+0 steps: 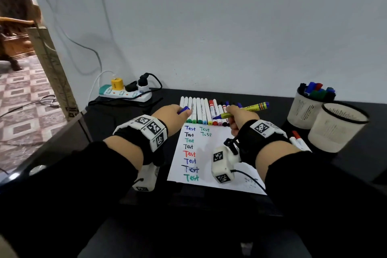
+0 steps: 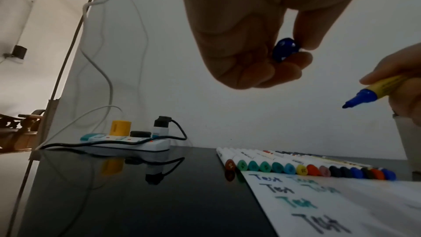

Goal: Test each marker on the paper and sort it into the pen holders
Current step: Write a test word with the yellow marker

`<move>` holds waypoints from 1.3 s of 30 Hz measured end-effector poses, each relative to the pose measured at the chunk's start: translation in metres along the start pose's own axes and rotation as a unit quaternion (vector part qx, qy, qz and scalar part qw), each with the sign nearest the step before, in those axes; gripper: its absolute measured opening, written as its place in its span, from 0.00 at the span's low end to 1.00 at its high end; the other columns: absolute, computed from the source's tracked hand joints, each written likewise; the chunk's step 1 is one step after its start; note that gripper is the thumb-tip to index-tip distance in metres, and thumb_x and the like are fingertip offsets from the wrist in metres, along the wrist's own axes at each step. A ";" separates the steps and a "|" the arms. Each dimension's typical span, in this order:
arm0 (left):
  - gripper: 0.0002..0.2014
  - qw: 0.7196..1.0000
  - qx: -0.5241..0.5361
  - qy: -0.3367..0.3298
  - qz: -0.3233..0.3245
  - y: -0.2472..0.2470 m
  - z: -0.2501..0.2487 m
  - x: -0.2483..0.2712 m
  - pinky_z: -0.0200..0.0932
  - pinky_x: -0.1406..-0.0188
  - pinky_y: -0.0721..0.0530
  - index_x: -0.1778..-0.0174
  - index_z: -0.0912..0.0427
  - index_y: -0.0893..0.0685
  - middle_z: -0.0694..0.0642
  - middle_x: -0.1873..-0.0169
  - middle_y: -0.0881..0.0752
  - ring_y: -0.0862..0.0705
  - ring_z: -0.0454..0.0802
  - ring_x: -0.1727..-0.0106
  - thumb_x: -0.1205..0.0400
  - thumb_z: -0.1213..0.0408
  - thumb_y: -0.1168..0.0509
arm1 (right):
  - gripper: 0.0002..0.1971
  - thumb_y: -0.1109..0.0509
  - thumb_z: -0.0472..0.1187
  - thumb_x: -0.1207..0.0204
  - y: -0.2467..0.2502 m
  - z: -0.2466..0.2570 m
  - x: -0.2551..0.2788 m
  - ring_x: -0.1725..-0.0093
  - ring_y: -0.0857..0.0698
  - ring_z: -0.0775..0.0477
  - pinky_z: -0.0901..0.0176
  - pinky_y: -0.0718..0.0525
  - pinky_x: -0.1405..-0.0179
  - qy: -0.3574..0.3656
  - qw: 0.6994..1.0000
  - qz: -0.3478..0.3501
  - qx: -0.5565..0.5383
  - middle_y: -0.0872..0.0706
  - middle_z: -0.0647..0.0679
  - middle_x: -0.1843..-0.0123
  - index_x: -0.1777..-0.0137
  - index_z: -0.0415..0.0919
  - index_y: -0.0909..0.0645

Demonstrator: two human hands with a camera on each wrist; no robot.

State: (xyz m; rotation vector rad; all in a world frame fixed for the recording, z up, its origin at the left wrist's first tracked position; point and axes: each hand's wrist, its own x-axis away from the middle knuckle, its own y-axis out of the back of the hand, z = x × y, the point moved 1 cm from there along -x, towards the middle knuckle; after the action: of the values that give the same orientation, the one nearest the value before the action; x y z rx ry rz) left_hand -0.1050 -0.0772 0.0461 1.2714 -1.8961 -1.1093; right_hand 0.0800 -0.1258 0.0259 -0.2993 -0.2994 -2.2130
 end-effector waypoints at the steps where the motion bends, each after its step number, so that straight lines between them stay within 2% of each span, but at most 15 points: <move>1: 0.21 1.000 -0.006 0.004 0.002 -0.002 0.002 -0.003 0.41 0.58 0.28 0.39 0.58 0.21 0.54 0.55 0.18 0.21 0.49 0.55 0.14 0.47 0.49 | 0.13 0.28 0.45 0.27 -0.002 -0.003 -0.001 0.81 0.32 0.52 0.61 0.34 0.81 -0.004 1.000 0.002 0.006 0.23 0.46 0.74 0.68 0.39 0.22; 5: 0.20 1.000 -0.023 0.018 0.004 -0.010 0.008 -0.013 0.42 0.58 0.28 0.38 0.57 0.22 0.52 0.58 0.21 0.22 0.49 0.56 0.14 0.47 0.48 | 0.13 0.31 0.43 0.25 -0.012 -0.009 -0.010 0.80 0.33 0.52 0.61 0.35 0.80 -0.018 1.000 0.007 0.021 0.25 0.47 0.75 0.69 0.39 0.24; 10: 0.19 0.999 -0.025 0.035 0.018 -0.020 0.015 -0.025 0.42 0.57 0.27 0.37 0.56 0.23 0.50 0.59 0.21 0.22 0.47 0.56 0.15 0.47 0.47 | 0.16 0.32 0.46 0.25 -0.024 -0.022 -0.018 0.79 0.32 0.49 0.58 0.35 0.79 -0.022 0.994 0.022 0.100 0.24 0.46 0.74 0.70 0.39 0.23; 14: 0.20 0.998 -0.044 0.027 0.031 -0.021 0.018 -0.027 0.42 0.56 0.28 0.36 0.57 0.23 0.51 0.56 0.21 0.23 0.48 0.55 0.14 0.47 0.48 | 0.17 0.32 0.48 0.22 -0.027 -0.027 -0.019 0.80 0.32 0.51 0.64 0.34 0.85 -0.016 0.989 0.042 0.141 0.25 0.47 0.75 0.68 0.39 0.24; 19: 0.20 0.996 -0.064 0.023 0.051 -0.025 0.018 -0.029 0.42 0.56 0.28 0.39 0.58 0.23 0.52 0.57 0.21 0.23 0.49 0.56 0.14 0.48 0.48 | 0.17 0.32 0.50 0.21 -0.023 -0.030 -0.021 0.77 0.31 0.52 0.63 0.32 0.78 -0.008 0.982 0.058 0.178 0.24 0.48 0.73 0.68 0.41 0.25; 24: 0.20 0.996 -0.071 0.025 0.056 -0.028 0.018 -0.030 0.42 0.56 0.28 0.39 0.58 0.22 0.53 0.57 0.21 0.23 0.48 0.56 0.14 0.48 0.48 | 0.17 0.32 0.50 0.20 -0.020 -0.036 -0.022 0.79 0.31 0.53 0.66 0.33 0.84 0.024 0.981 0.073 0.178 0.24 0.49 0.74 0.68 0.42 0.25; 28: 0.20 0.996 -0.066 0.024 0.055 -0.028 0.018 -0.030 0.42 0.56 0.28 0.39 0.59 0.22 0.53 0.56 0.21 0.22 0.49 0.56 0.14 0.48 0.48 | 0.17 0.34 0.49 0.19 -0.022 -0.038 -0.024 0.76 0.30 0.50 0.60 0.32 0.76 0.073 0.974 0.092 0.195 0.23 0.47 0.73 0.69 0.43 0.26; 39: 0.21 0.997 -0.064 0.030 0.044 -0.029 0.019 -0.030 0.42 0.56 0.27 0.37 0.58 0.23 0.53 0.55 0.21 0.22 0.48 0.55 0.14 0.47 0.48 | 0.19 0.34 0.49 0.20 -0.025 -0.042 -0.026 0.73 0.27 0.48 0.55 0.27 0.66 0.132 0.954 0.085 0.254 0.22 0.46 0.71 0.71 0.43 0.27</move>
State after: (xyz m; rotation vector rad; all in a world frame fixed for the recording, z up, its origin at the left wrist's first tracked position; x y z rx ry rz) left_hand -0.0966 -0.0487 0.0104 1.1279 -1.7904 -1.1156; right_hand 0.0708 -0.1051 -0.0243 0.2423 -0.6506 -1.8980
